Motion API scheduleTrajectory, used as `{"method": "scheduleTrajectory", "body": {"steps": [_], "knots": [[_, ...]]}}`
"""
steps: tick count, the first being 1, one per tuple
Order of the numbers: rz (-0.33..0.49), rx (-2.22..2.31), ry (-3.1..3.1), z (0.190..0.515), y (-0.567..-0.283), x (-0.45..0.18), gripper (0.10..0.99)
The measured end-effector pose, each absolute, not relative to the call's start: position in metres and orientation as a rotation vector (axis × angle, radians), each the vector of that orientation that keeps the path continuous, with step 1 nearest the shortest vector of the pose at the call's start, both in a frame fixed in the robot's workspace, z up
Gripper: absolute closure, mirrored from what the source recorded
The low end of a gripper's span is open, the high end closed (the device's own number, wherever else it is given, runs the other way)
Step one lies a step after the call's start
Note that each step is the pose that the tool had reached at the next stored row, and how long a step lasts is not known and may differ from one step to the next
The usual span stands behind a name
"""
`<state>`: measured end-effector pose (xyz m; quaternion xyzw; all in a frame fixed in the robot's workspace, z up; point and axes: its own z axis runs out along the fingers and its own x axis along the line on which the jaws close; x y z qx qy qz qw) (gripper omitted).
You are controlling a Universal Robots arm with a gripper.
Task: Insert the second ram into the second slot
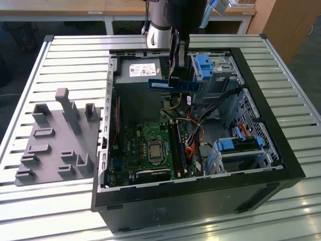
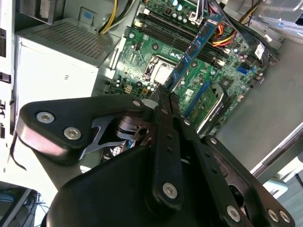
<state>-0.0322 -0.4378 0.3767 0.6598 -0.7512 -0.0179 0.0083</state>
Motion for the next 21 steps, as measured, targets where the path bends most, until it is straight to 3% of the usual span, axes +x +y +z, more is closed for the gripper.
{"method": "scheduleTrajectory", "body": {"steps": [21], "knots": [[-0.057, 1.949, -2.444, 0.3766, -0.4395, -0.0322, 0.957]]}}
